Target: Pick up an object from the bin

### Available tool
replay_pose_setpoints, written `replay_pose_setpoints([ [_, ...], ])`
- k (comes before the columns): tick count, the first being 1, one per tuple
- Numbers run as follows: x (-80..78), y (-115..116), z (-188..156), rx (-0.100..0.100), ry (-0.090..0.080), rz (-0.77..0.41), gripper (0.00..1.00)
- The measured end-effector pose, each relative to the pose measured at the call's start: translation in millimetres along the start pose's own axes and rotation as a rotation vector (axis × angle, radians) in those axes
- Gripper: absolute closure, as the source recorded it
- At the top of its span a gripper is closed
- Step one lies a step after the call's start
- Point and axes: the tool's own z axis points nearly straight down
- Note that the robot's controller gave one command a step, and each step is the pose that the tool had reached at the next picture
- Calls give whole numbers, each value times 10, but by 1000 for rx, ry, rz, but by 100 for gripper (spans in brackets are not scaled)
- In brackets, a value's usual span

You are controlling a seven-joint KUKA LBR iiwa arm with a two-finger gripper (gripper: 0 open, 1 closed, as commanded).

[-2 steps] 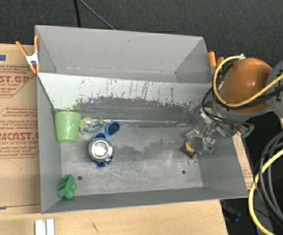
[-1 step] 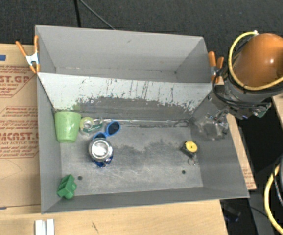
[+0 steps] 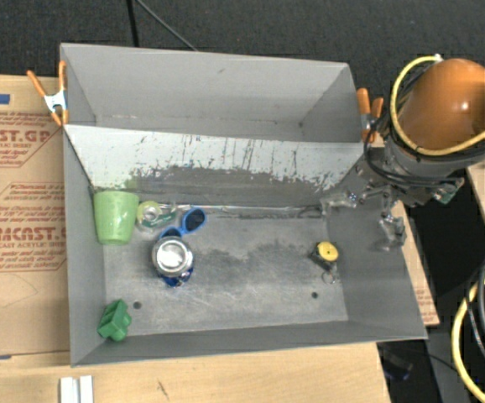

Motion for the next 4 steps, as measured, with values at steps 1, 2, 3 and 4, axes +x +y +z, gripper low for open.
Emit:
replay_pose_setpoints([
  [1, -95, 96, 784, -5, 3, 207, 0],
  [2, 16, 242, 1077, -7, -5, 44, 0],
  [3, 29, 223, 1051, -4, -1, 44, 100],
  [4, 204, 368, -641, 8, -1, 31, 100],
])
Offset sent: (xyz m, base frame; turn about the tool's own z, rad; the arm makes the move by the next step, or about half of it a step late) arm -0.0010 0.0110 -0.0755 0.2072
